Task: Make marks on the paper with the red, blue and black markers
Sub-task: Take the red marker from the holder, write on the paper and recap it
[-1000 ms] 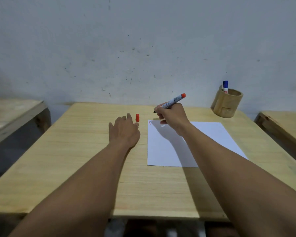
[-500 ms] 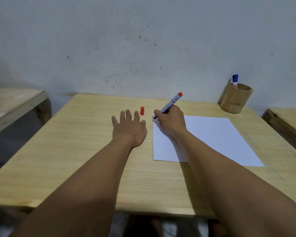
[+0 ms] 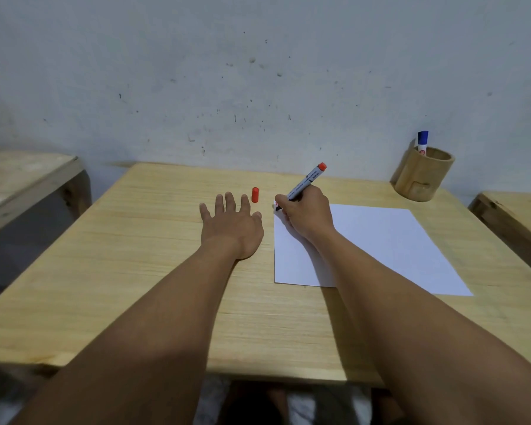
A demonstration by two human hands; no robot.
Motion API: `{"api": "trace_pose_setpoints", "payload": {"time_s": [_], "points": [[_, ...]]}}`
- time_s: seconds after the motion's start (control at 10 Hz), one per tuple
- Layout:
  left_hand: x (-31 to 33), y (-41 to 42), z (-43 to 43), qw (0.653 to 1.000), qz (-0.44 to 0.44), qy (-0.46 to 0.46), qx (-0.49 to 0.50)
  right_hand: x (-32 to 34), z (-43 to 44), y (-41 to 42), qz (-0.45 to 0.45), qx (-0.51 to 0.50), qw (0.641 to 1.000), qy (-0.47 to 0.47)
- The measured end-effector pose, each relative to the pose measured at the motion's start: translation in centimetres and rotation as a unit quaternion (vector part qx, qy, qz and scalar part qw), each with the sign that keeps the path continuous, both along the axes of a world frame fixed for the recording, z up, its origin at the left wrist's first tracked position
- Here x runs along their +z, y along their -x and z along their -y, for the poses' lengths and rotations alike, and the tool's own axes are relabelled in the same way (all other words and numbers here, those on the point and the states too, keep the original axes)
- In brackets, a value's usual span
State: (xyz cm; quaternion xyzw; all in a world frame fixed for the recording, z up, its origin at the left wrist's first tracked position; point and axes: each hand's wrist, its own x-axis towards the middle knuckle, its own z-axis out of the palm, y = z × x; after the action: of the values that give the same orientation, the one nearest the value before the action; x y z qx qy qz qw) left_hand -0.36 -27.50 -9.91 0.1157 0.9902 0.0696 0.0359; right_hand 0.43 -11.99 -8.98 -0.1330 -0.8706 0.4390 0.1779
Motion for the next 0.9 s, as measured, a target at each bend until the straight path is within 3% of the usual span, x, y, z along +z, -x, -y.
{"api": "trace_pose_setpoints", "payload": {"time_s": [0.3,0.5,0.7,0.9], "points": [[0.1,-0.1,-0.1,1.000,0.003,-0.006,0.001,0.1,-0.2,0.0,0.005,-0.007,1.000,0.019],[0.1,-0.1,-0.1,0.999,-0.013,-0.038,0.011,0.6,-0.6,0.2,-0.031,-0.032,0.988,0.150],[2.1,1.2,-0.6,0.973,-0.114,-0.190,0.062,2.4,-1.7,-0.1,-0.066,0.000,0.974,0.218],[2.7,3.5,-1.0,0.975,-0.091,-0.203,-0.003,4.3,-2.3,-1.0,-0.062,-0.004,0.956,0.288]]}}
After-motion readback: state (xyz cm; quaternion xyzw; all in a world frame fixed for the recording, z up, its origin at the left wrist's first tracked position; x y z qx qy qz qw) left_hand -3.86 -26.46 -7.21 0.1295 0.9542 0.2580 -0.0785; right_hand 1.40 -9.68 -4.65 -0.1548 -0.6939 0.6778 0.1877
